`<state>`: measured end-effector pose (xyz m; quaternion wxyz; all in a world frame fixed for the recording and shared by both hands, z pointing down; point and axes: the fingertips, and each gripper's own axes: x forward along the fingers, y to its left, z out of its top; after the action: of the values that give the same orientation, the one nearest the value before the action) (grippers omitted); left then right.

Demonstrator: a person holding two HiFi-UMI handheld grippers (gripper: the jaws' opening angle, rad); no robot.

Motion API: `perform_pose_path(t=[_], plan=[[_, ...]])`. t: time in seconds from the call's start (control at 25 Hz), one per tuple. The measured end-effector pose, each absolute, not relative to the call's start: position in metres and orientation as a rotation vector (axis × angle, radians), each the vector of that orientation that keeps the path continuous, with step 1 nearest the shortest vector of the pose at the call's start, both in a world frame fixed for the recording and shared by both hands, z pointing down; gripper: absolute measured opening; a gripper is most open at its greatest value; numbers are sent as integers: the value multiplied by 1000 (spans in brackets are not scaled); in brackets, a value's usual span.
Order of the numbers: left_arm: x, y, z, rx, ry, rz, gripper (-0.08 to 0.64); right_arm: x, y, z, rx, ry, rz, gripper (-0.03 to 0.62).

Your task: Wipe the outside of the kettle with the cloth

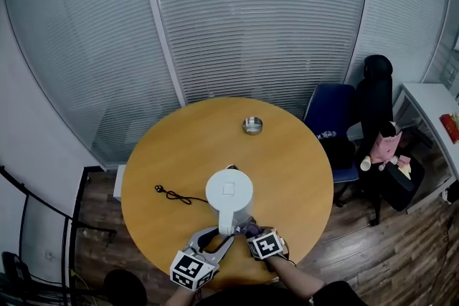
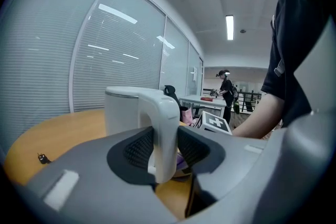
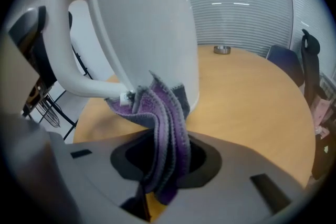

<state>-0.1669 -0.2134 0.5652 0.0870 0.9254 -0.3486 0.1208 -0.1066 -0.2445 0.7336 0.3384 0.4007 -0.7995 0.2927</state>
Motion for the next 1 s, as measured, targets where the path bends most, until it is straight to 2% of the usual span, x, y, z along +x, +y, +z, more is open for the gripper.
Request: perform_pose_path(t=[0.2,0.36,0.64,0.76,1.0], plan=[[-179,-212,564,2789,-999,324,152,-101,-228,708,1113,-2115,814,109],[-188,-214,565,2799,-1028,246,152,-86,-222,656,1251,-2236,838,107],[-192,-213,563,2773,-1122,204,152,-77,-237,555,1304,-2451,556,107],[-192,-209,568,2741,-1182,208,152,-80,-246,550,1248,-2456,441,108],[-194,-210,567,2668,-1286,191,150,-83,-263,596,1132,-2404,502,107]])
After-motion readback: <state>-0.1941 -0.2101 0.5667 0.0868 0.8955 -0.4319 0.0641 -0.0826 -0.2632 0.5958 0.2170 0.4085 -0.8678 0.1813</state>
